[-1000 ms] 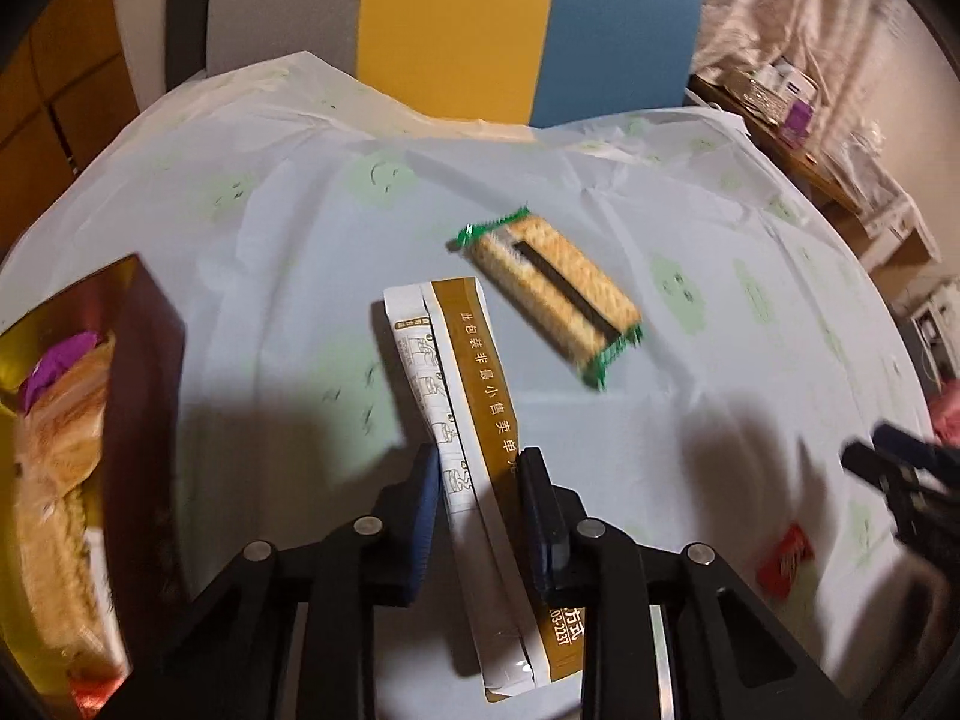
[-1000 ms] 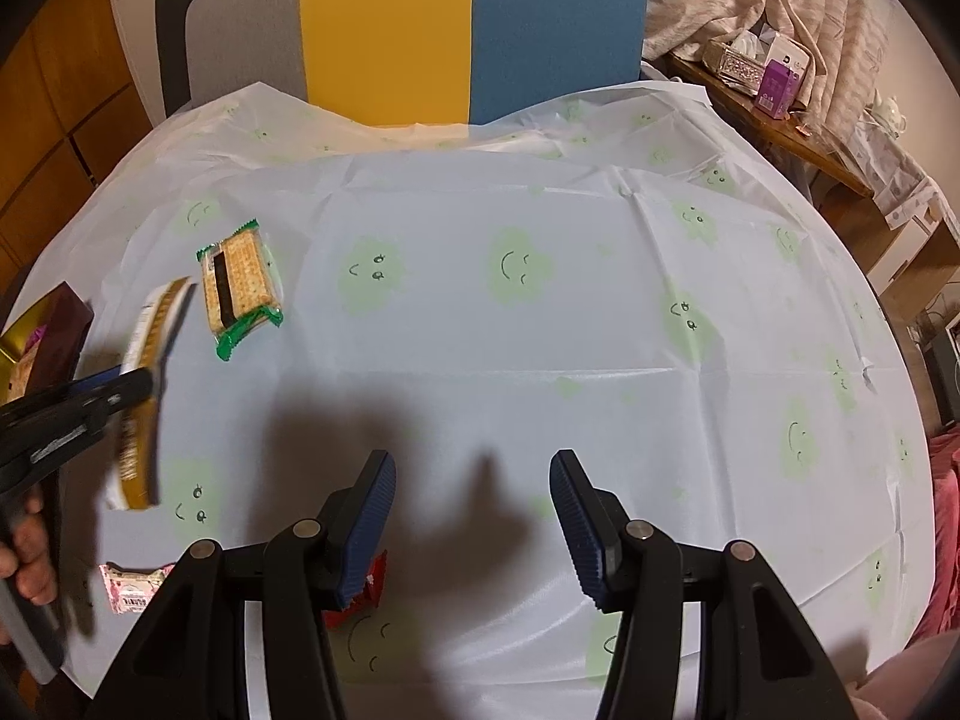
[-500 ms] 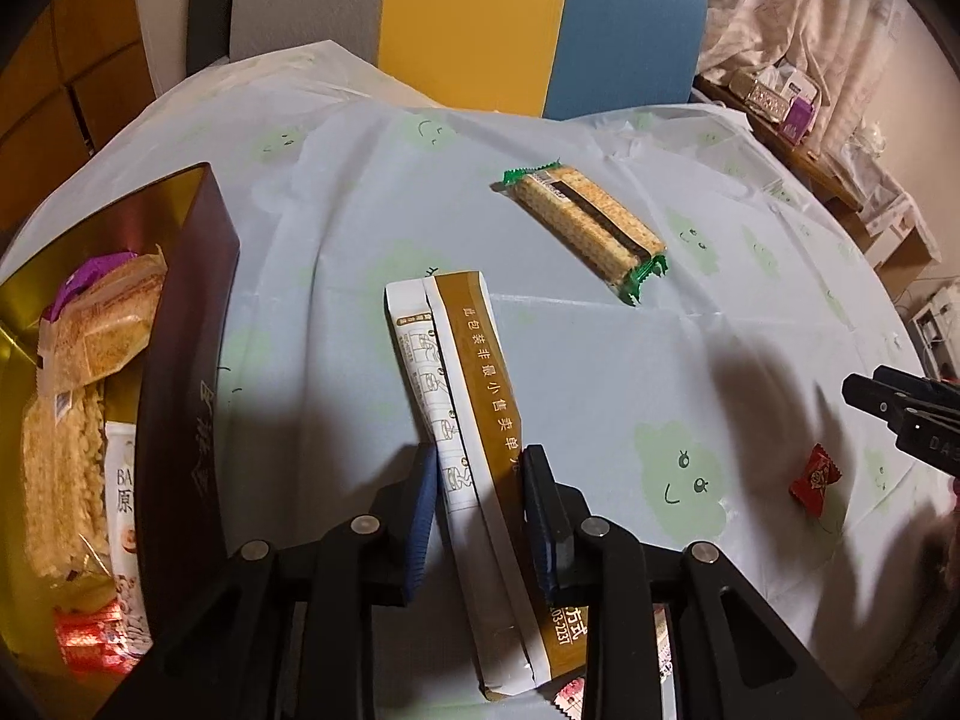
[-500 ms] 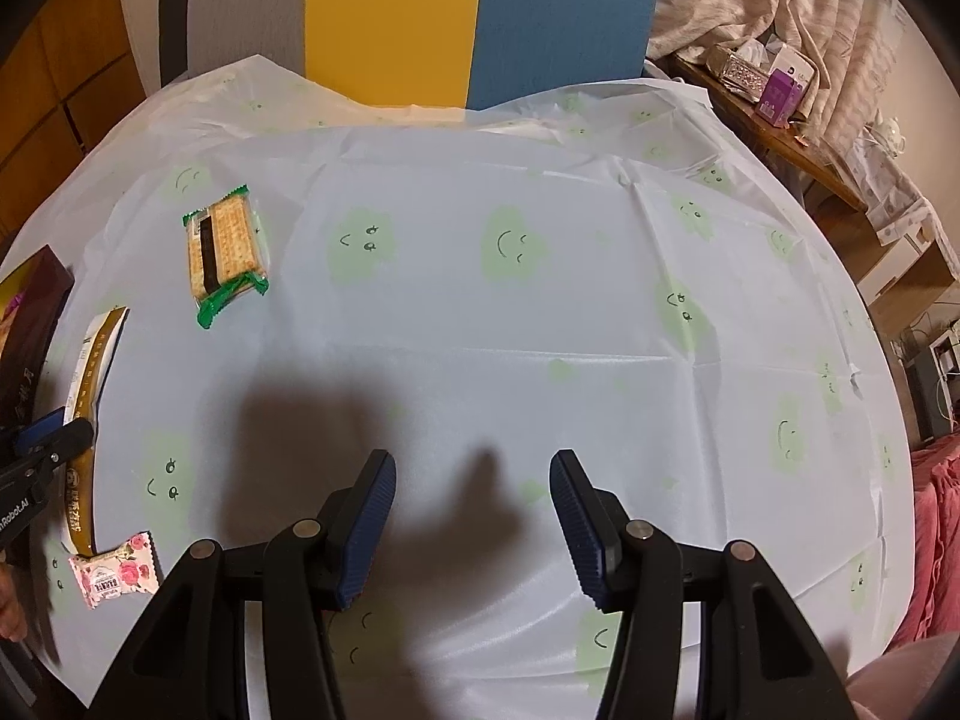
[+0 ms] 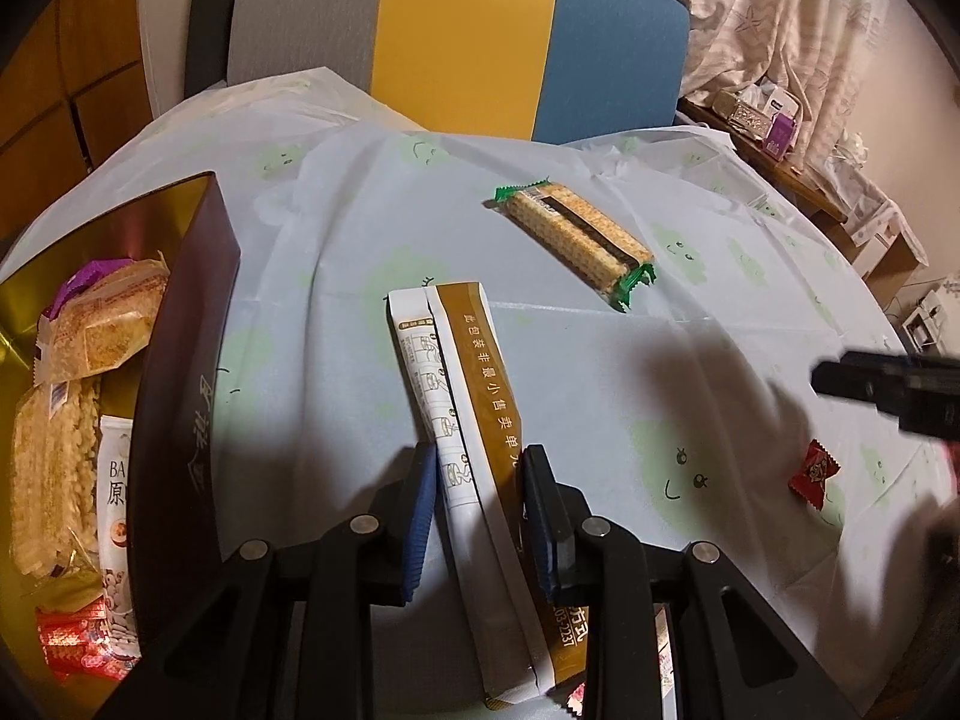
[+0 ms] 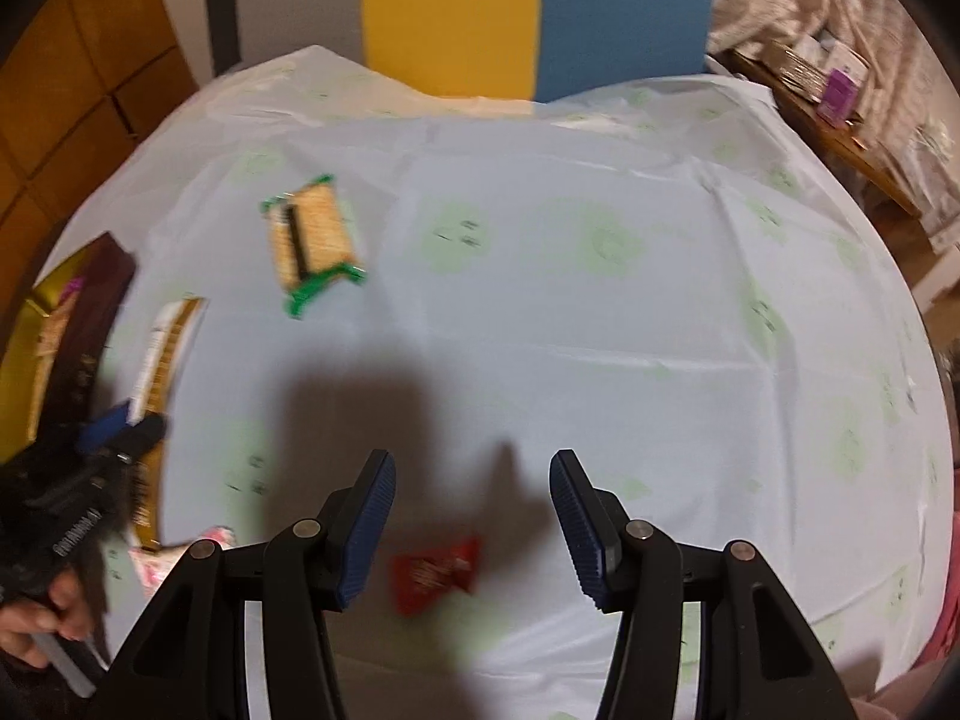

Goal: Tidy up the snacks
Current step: 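Grasp the green-ended cracker pack with the right gripper while the left holds the long pack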

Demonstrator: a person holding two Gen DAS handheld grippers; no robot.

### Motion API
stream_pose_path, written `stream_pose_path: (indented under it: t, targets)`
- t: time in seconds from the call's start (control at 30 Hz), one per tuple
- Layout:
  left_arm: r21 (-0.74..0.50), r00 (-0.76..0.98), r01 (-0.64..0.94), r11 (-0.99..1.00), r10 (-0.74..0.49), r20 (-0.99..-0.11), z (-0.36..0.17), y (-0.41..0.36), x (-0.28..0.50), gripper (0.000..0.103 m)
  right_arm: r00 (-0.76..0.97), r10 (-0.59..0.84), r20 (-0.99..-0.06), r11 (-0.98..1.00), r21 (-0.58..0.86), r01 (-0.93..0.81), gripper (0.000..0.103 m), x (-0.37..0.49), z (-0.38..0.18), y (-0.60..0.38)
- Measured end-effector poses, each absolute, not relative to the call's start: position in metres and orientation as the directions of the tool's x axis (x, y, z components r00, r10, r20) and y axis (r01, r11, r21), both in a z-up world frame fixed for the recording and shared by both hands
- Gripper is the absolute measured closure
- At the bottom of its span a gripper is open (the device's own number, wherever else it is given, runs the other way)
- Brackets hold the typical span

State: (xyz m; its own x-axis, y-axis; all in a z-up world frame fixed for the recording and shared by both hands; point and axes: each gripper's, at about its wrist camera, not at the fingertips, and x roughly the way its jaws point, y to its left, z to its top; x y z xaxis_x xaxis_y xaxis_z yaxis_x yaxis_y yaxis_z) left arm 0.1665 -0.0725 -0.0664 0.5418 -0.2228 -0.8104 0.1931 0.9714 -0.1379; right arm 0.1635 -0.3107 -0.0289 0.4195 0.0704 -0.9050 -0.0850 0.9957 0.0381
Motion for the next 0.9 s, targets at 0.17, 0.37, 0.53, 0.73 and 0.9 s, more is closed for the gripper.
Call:
stream_pose_path:
  t: [0.17,0.37,0.53,0.73,0.9]
  targets:
    - [-0.144,0.548,0.197,0.970,-0.230,-0.804,-0.067,-0.072,0.166,0.074,0.440,0.140,-0.887,0.985,0.080,-0.152,0.048,0.192,-0.020,-0.279]
    - [-0.139,0.554,0.201,0.970,-0.230,-0.800,-0.067,-0.073,0.164,0.074,0.446,0.162,-0.880,0.970,0.060,-0.235,0.038,0.243,-0.025,-0.230]
    - [-0.125,0.566,0.212,0.969,-0.226,-0.793,-0.068,-0.074,0.161,0.074,0.417,0.095,-0.904,0.961,-0.027,-0.276,0.038,0.283,-0.045,-0.202]
    - [-0.115,0.569,0.223,0.968,-0.225,-0.791,-0.069,-0.076,0.158,0.074,0.388,0.070,-0.919,0.967,-0.034,-0.254,0.049,0.297,-0.065,-0.199]
    - [-0.113,0.570,0.226,0.967,-0.226,-0.790,-0.069,-0.076,0.157,0.074,0.374,0.057,-0.926,0.961,-0.051,-0.273,0.053,0.280,-0.065,-0.197]
